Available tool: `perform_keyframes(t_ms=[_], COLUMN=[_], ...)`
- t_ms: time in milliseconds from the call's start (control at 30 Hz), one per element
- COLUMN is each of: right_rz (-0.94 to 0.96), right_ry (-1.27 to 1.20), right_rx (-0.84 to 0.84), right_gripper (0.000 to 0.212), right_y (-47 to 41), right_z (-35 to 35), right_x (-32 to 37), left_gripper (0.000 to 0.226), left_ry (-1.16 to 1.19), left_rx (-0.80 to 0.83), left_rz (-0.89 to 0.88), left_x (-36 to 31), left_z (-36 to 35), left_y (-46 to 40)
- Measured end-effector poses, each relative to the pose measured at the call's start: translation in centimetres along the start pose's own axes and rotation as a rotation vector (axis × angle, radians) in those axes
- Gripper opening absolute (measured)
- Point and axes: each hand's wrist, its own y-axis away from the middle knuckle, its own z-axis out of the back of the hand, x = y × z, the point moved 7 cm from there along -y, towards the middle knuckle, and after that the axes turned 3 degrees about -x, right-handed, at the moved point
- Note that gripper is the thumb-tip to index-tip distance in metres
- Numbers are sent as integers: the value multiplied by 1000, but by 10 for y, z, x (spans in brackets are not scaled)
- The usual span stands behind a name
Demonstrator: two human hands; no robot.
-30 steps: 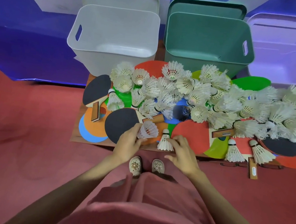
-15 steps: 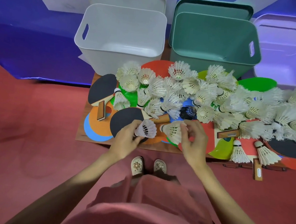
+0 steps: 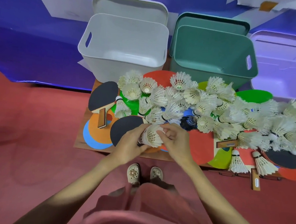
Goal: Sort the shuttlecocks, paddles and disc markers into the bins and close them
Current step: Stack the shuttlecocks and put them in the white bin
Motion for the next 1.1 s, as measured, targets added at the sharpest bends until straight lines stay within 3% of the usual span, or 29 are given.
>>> perform_keyframes(t_ms=[100, 200, 333, 533, 733, 967, 1100], right_rz=[48, 153, 56, 55, 307, 374, 339], right_ry=[15, 316, 546, 490, 212, 262, 239], right_rx=[-42, -198, -53, -49, -245, 137, 248], right_gripper=[9, 24, 42, 22, 22, 29, 35], right_y=[-8, -26, -53, -58, -27, -19, -24], right_z=[7, 22, 15, 15, 43, -11, -30], right_x=[8, 13, -4, -6, 47, 52, 49], left_gripper=[49, 44, 46, 42, 45, 52, 63], left_ry=[8, 26, 31, 49, 34, 36, 39], left_rx=[-6, -35, -56, -110, -130, -118, -110], left_rz=[16, 65, 120, 185, 207, 134, 107], left_x=[4, 12, 21, 31, 37, 34, 33], left_z=[5, 9, 11, 16, 26, 33, 45], left_y=[-1, 0, 2, -6, -16, -25, -26])
